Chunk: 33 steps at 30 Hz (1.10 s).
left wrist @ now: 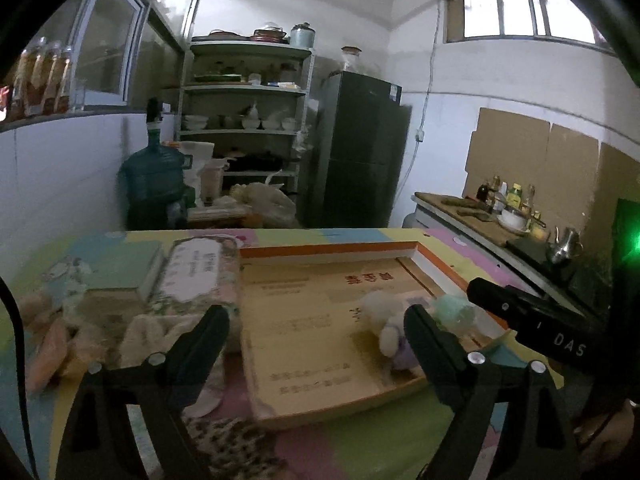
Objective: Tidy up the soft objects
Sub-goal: 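Return both tools to the pile of soft items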
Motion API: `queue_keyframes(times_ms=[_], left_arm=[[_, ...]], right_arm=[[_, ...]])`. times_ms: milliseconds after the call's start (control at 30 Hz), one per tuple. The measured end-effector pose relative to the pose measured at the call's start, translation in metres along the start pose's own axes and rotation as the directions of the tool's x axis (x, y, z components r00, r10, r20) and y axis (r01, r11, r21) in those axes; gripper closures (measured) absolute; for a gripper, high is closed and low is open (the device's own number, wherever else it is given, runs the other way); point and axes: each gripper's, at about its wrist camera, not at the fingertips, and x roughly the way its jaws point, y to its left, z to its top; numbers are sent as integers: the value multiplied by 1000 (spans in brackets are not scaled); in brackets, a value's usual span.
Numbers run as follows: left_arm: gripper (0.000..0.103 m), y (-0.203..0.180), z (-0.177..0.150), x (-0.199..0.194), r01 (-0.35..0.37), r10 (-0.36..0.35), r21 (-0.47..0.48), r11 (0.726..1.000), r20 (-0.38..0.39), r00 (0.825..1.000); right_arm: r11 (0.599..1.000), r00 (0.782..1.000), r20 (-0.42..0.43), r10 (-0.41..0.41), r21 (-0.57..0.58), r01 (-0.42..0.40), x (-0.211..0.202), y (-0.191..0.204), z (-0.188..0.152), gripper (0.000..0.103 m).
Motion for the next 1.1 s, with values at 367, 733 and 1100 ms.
queue_keyframes(times_ms=[367, 733, 1100], left_arm=[[22, 70, -14, -50, -150, 150, -36, 988, 17, 988], [22, 119, -36, -85, -184, 185, -38, 982, 18, 983], [22, 132, -61, -70, 143, -131, 158, 977, -82, 988]], right_arm=[[989, 994, -24, 106, -103, -107, -4, 76, -21, 30], [972, 985, -69, 160, -162, -169, 2, 120, -34, 29], [957, 974, -116, 195, -193, -215, 9, 144, -48, 29]])
